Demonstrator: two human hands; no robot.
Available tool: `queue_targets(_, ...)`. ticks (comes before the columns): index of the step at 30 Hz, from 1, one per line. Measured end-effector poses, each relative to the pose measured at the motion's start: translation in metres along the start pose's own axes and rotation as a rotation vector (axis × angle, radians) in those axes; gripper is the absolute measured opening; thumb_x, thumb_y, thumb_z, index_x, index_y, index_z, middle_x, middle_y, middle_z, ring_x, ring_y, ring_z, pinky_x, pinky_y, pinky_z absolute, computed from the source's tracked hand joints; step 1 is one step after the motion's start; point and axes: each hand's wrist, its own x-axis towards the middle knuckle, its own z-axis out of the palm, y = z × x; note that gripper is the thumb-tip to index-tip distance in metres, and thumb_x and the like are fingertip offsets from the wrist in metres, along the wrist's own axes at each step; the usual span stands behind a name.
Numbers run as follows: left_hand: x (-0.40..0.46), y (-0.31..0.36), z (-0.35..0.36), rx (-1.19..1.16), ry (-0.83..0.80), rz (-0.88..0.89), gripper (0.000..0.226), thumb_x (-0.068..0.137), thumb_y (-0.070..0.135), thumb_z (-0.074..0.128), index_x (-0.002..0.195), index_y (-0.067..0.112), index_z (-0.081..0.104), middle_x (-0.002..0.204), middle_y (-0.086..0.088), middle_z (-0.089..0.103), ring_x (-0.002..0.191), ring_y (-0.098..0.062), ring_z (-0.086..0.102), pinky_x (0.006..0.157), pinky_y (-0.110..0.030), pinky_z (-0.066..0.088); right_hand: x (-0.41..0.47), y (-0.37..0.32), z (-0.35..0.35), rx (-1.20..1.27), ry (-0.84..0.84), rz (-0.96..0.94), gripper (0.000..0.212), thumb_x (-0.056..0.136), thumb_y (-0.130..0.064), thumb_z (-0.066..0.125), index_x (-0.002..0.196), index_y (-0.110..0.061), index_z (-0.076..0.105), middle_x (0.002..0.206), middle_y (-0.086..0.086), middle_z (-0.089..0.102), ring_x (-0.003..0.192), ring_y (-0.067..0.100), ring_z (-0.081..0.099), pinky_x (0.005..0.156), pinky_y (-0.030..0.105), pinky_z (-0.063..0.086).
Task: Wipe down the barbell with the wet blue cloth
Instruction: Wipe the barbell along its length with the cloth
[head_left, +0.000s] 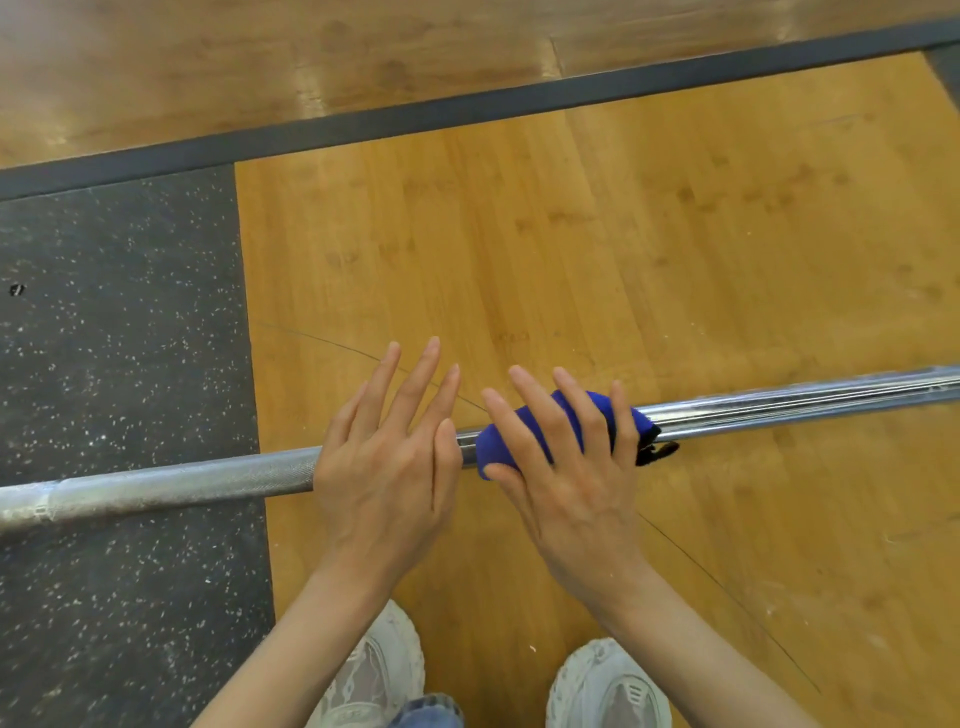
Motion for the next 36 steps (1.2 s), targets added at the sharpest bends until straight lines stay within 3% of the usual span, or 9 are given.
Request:
queue_targets(3,0.006,-0.004,0.002,-0.008,0.008,0.010,0.047,0.107,0.026,0.030,0.137,0.015,0.063,0.151,-0.003,0.052,0.146,-0.026,0.041,0.102,-0.038,0.039,-0.003,0.029,0.006,-0.034,0.040,-0.133,0.045,0.108,-0.048,0.039,0.145,-0.022,0.042,0.147,0.005,0.046,0.135,0.028,0.045,0.114,0.047,0.033)
queue_targets(8,0.023,-0.006,0.006,-0.031,0.013,-0.028,0.050,0.108,0.027,0.026,0.127,0.016,0.071,0.143,-0.001,0.060,0.141,-0.022,0.048,0.092,-0.036,0.043,0.009,0.027,0.014,-0.037,0.093,-0.027,0.045,0.107,-0.051,0.037,0.141,-0.021,0.044,0.138,0.006,0.047,0.129,0.030,0.048,0.110,0.046,0.033)
queue_targets(15,0.053,-0.015,0.010,-0.040,-0.013,-0.068,0.050,0.104,0.027,0.030,0.113,0.019,0.078,0.128,0.000,0.070,0.129,-0.022,0.060,0.078,-0.036,0.049,0.036,0.051,0.022,-0.089,0.141,-0.167,0.047,0.102,-0.048,0.057,0.139,-0.020,0.049,0.126,0.007,0.068,0.115,0.030,0.066,0.101,0.043,0.046)
queue_targets(20,0.079,-0.027,0.019,-0.067,-0.043,-0.097,0.051,0.103,0.030,0.028,0.114,0.021,0.078,0.124,-0.002,0.072,0.127,-0.022,0.061,0.089,-0.039,0.054,0.060,0.036,0.033,-0.061,0.093,-0.073,0.051,0.102,-0.049,0.055,0.144,-0.021,0.045,0.135,0.008,0.062,0.118,0.032,0.061,0.103,0.047,0.043)
queue_targets(26,0.094,-0.029,0.026,0.049,0.149,-0.005,0.050,0.111,0.029,0.022,0.148,0.014,0.052,0.158,-0.006,0.043,0.152,-0.031,0.027,0.121,-0.049,0.021,0.061,0.042,0.039,0.017,0.114,0.011,0.045,0.110,-0.039,0.038,0.150,-0.018,0.037,0.155,0.013,0.036,0.145,0.033,0.035,0.125,0.049,0.015)
queue_targets(28,0.097,-0.027,0.030,0.062,0.164,-0.004,0.050,0.111,0.029,0.021,0.148,0.014,0.052,0.159,-0.005,0.041,0.153,-0.031,0.026,0.121,-0.047,0.022,0.075,0.037,0.044,0.035,0.123,0.052,0.049,0.108,-0.048,0.035,0.142,-0.016,0.049,0.142,0.014,0.053,0.133,0.035,0.047,0.120,0.050,0.026)
queue_targets(30,0.106,-0.027,0.033,0.070,0.168,-0.015,0.051,0.112,0.029,0.020,0.146,0.016,0.054,0.158,-0.004,0.042,0.152,-0.031,0.027,0.119,-0.046,0.024,0.103,0.033,0.044,0.035,0.168,0.099,0.047,0.107,-0.050,0.037,0.112,-0.014,0.067,0.105,0.010,0.067,0.095,0.031,0.060,0.094,0.043,0.043)
queue_targets(33,0.117,-0.031,0.035,0.093,0.169,-0.014,0.052,0.113,0.030,0.018,0.146,0.016,0.054,0.159,-0.004,0.041,0.153,-0.031,0.025,0.120,-0.046,0.023,0.154,0.033,0.047,-0.028,0.211,0.261,0.054,0.101,-0.044,0.043,0.057,-0.017,0.059,0.051,0.003,0.049,0.048,0.025,0.040,0.057,0.032,0.024)
queue_targets(36,0.126,-0.033,0.039,0.085,0.181,-0.015,0.052,0.113,0.030,0.018,0.142,0.015,0.058,0.157,-0.005,0.044,0.153,-0.032,0.026,0.119,-0.046,0.025,0.162,0.039,0.051,0.008,0.226,0.283,0.050,0.100,-0.037,0.046,0.055,-0.018,0.059,0.049,0.001,0.049,0.048,0.024,0.038,0.057,0.030,0.026)
